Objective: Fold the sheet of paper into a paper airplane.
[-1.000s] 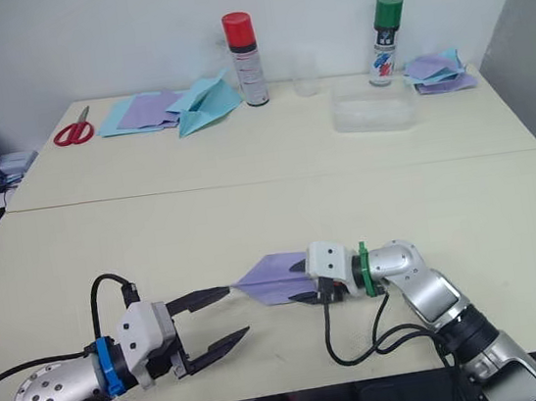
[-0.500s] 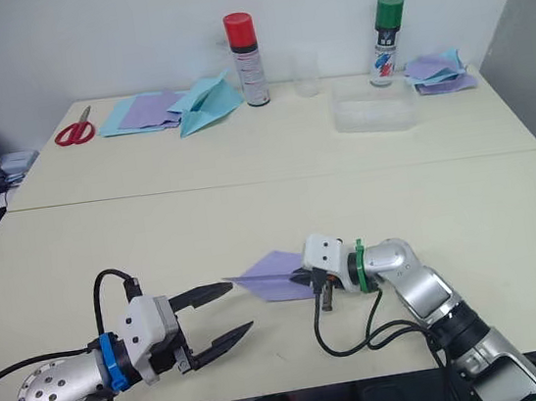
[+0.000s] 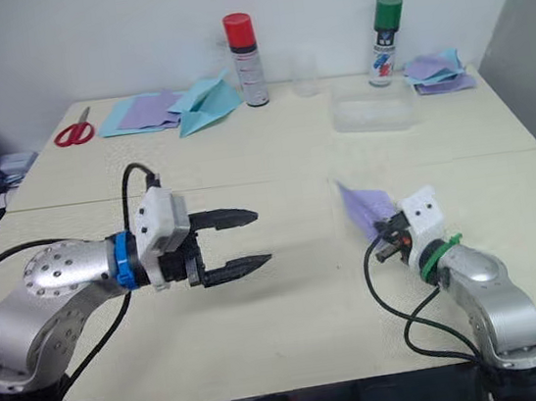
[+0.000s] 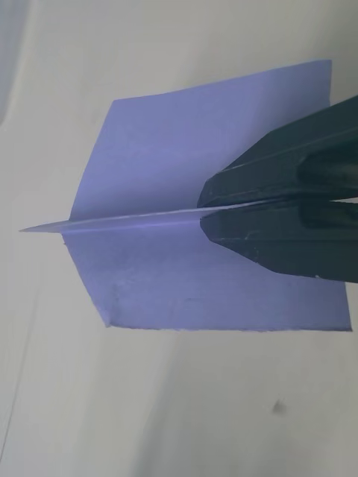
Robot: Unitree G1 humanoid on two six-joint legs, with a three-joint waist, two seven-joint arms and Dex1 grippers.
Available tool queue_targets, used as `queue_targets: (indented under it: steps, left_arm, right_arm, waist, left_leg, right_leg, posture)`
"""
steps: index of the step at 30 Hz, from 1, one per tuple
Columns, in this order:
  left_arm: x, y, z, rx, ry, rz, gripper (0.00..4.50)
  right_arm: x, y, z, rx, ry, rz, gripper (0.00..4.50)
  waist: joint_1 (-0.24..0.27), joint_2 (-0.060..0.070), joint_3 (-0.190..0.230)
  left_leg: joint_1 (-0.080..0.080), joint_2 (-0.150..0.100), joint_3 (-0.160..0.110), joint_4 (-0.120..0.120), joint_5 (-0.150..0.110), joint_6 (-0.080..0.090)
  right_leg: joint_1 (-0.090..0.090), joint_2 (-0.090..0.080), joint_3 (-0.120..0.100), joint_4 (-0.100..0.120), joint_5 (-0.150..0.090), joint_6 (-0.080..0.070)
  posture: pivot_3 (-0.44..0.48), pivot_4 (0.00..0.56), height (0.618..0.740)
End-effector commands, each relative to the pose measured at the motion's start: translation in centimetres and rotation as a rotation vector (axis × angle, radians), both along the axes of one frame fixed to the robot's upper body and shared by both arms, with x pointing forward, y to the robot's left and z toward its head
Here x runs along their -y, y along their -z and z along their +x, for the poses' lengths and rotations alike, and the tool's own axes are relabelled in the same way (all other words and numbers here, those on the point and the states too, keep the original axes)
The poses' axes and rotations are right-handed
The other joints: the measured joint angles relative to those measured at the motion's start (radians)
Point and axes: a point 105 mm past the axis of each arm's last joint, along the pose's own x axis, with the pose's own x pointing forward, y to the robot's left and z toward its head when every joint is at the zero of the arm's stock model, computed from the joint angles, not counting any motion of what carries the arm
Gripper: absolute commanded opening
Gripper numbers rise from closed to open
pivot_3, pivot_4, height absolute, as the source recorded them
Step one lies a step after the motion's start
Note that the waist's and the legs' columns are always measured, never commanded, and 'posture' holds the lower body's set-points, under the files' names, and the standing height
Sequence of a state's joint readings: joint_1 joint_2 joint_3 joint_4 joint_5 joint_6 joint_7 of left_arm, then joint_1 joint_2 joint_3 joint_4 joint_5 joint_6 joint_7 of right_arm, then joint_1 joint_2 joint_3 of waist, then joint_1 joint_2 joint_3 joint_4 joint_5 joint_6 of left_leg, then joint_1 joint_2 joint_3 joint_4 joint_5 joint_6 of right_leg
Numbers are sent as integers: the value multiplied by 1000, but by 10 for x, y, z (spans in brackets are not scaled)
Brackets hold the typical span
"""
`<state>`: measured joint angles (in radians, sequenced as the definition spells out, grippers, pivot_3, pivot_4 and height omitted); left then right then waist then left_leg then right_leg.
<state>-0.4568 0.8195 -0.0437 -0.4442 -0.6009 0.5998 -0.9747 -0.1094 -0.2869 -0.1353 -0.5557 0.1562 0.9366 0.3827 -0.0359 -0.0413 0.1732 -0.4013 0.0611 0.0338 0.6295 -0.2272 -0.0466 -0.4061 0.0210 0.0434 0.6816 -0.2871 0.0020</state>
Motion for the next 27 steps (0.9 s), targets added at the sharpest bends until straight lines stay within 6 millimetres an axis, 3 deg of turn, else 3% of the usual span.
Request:
queue_targets:
  steps: [1, 6, 9, 19, 23, 27]
  left_arm:
    - [5, -9, 7, 33, 46, 14, 3556]
    - [6, -8, 16, 34, 72, 41, 3556]
    - [6, -6, 18, 35, 66, 39, 3556]
    - [-10, 3, 24, 12, -9, 30, 3556]
    - [-36, 8, 27, -11, -70, 37, 3556]
    - [-87, 22, 25, -75, -188, 116, 3556]
  right_arm:
    - [11, 3, -3, 3, 118, 11, 47]
    - [10, 18, -3, -46, 160, 26, 47]
    - [9, 11, -2, -19, 155, 34, 617]
    - [-2, -40, -1, 142, 14, 83, 4368]
    - [-1, -64, -8, 163, -224, 12, 4476]
    - [35, -70, -35, 35, -516, -92, 4476]
  waist:
    - [2, 0, 0]
    - [1, 1, 0]
    - [2, 1, 0]
    - [3, 1, 0]
    - [4, 1, 0]
    - [5, 2, 1]
  left_leg:
    - [0, 0, 0, 0, 0, 0]
    - [0, 2, -1, 0, 0, 0]
    - [0, 2, -1, 0, 0, 0]
    - [0, 2, -1, 0, 0, 0]
    - [0, 2, -1, 0, 0, 0]
    - [0, 1, 0, 0, 0, 0]
  right_leg:
    - [0, 1, 0, 0, 0, 0]
    - [0, 9, -1, 1, 0, -1]
    - [0, 9, 0, 0, 0, -1]
    - [0, 10, 0, 1, 0, -1]
    - [0, 10, 0, 0, 0, -1]
    - [0, 9, 1, -1, 0, -1]
  posture:
    - [0, 150, 740]
    - [0, 150, 740]
    - [0, 150, 740]
    - [0, 150, 740]
    - [0, 150, 740]
    - [0, 150, 740]
